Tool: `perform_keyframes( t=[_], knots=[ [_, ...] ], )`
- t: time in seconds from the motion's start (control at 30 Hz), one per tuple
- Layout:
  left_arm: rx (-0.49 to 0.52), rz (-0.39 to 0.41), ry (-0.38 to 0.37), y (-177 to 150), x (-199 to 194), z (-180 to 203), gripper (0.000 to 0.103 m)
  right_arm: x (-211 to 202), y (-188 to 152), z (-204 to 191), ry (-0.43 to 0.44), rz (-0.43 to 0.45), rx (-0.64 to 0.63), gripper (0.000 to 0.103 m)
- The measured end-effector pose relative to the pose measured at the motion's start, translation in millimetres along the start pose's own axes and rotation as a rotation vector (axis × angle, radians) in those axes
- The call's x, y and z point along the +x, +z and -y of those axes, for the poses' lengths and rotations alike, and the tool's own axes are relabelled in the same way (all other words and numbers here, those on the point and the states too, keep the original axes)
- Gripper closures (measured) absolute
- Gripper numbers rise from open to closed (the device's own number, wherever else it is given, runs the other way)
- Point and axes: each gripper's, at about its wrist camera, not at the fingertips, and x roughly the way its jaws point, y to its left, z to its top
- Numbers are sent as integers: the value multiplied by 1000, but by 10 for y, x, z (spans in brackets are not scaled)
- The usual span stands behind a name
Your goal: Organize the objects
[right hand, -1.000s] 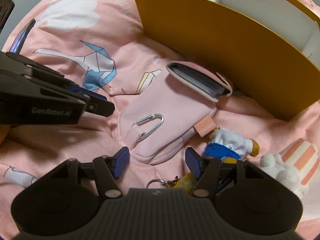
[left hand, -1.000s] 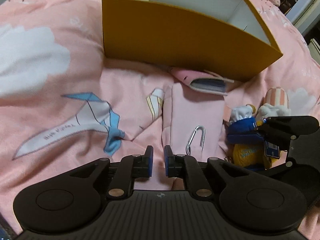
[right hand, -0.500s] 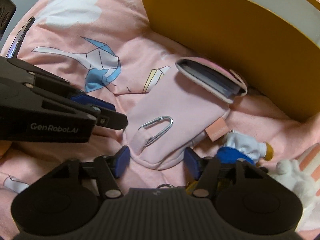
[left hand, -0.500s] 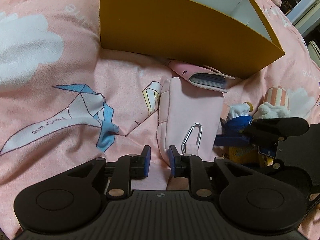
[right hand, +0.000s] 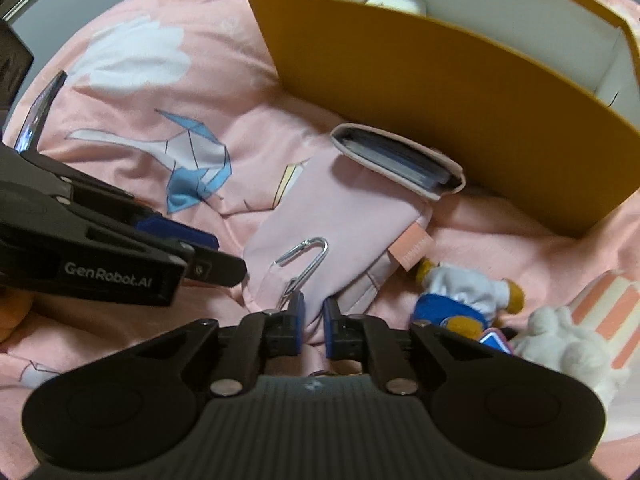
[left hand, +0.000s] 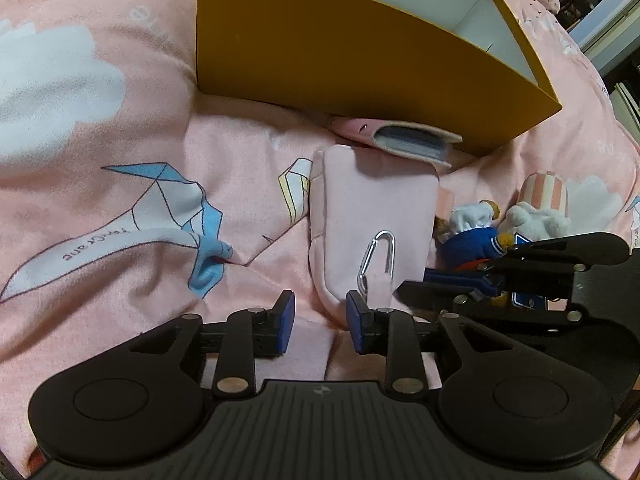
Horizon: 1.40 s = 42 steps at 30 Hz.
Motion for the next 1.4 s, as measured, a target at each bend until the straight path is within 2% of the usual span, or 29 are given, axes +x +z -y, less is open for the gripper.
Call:
perform_keyframes(
  t=[0.17,0.33,0.4,0.53,0.6,0.67,0.73,0.77,0.87,1.0,1.17,1.3,1.4],
  knots=[
    [16,15,-46,6,-106,8,60,-172,33,26,-16,62,10,96],
    [96,33,-84,-24,-245,110,52,-349,68,64,-18,128,35,97],
    [122,39,-102,-42,-270,148,45,-387,86,89,-8,149,51,97],
    [163,52,-114,-69,-234,253,41,-453,115,71,2,183,52,97],
    [225,93,-74,-102,-234,357,44,-468,135,69,9,190,52,97],
    [257,116,-44,-113,-231,427,51,-478,149,79,11,197,59,97],
    [260,141,-59,-113,-271,443,57,-493,149,84,-10,203,54,97],
    [257,158,-61,-110,-289,436,64,-508,147,84,-32,211,48,97],
    [239,222,-50,-67,-383,413,68,-598,151,97,-66,247,31,96],
    [225,296,-42,69,-452,424,69,-664,158,140,-144,260,11,92],
    [214,346,-40,211,-445,413,69,-572,122,196,-175,220,-2,90],
    [208,369,-52,291,-428,399,67,-441,143,188,-161,198,-36,69],
    [202,372,-67,326,-425,369,64,-343,194,139,-187,208,-100,68]
  ],
)
